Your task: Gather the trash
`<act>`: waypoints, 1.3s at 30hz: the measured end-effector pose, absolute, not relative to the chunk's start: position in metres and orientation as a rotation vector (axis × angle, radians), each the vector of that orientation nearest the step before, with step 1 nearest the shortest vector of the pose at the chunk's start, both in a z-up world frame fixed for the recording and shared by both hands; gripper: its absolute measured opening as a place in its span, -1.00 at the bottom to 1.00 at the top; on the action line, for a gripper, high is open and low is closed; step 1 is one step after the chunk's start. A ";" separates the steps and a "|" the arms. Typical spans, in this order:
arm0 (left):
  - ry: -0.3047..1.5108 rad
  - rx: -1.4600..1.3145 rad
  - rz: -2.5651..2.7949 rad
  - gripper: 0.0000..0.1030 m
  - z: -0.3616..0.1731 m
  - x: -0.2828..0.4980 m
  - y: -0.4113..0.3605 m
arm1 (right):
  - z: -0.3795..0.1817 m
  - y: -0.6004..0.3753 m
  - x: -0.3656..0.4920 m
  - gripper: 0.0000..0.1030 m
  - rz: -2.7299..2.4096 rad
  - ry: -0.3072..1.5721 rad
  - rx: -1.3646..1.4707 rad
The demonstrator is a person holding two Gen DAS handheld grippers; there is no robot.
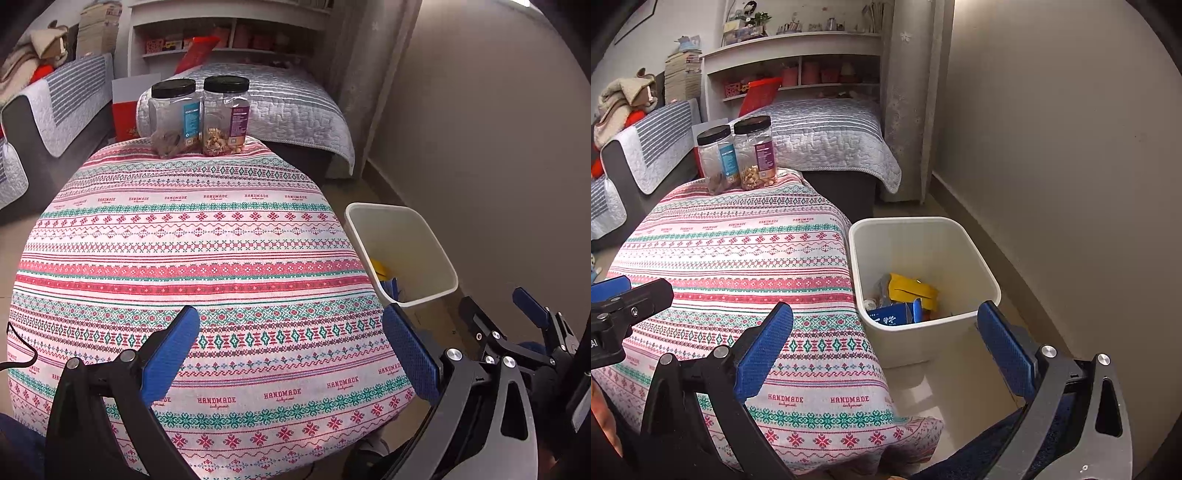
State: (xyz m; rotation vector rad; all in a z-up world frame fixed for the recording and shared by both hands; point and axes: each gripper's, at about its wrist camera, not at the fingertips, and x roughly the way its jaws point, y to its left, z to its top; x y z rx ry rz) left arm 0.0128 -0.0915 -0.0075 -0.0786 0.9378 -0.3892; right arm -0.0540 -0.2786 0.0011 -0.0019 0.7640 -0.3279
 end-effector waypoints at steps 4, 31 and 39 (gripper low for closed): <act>0.934 -0.077 -0.372 0.87 -0.007 0.013 -0.090 | 0.001 -0.279 -0.054 0.87 -0.330 0.767 0.000; 0.944 -0.037 -0.344 0.87 -0.010 0.010 -0.094 | 0.002 -0.282 -0.055 0.87 -0.342 0.762 0.006; 0.946 -0.020 -0.329 0.87 -0.011 0.011 -0.094 | 0.001 -0.281 -0.054 0.87 -0.340 0.765 0.009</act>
